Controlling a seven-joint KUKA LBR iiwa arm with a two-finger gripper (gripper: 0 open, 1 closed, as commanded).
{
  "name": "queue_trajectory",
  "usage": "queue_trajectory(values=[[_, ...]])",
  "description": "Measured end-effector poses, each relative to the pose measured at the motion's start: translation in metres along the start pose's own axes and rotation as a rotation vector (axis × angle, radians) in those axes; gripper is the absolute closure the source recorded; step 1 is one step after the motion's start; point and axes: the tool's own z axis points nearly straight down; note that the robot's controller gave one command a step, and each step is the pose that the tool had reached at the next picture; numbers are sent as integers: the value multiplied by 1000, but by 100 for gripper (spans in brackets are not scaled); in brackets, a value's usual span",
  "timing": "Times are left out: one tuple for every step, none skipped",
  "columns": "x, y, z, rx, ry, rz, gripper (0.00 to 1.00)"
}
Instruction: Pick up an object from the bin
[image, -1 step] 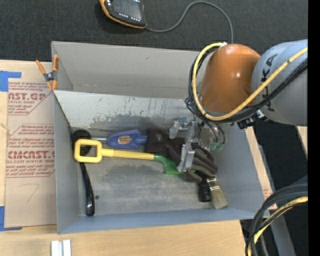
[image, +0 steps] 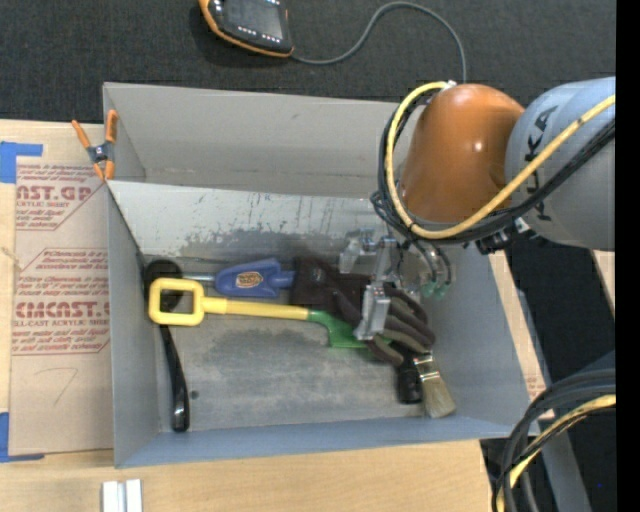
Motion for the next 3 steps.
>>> queue_trajectory(values=[[-27,-59,152,-1,4,116,0],[-20,-52,71,-3,-13,263,0],[-23,-56,138,-2,5,126,0]])
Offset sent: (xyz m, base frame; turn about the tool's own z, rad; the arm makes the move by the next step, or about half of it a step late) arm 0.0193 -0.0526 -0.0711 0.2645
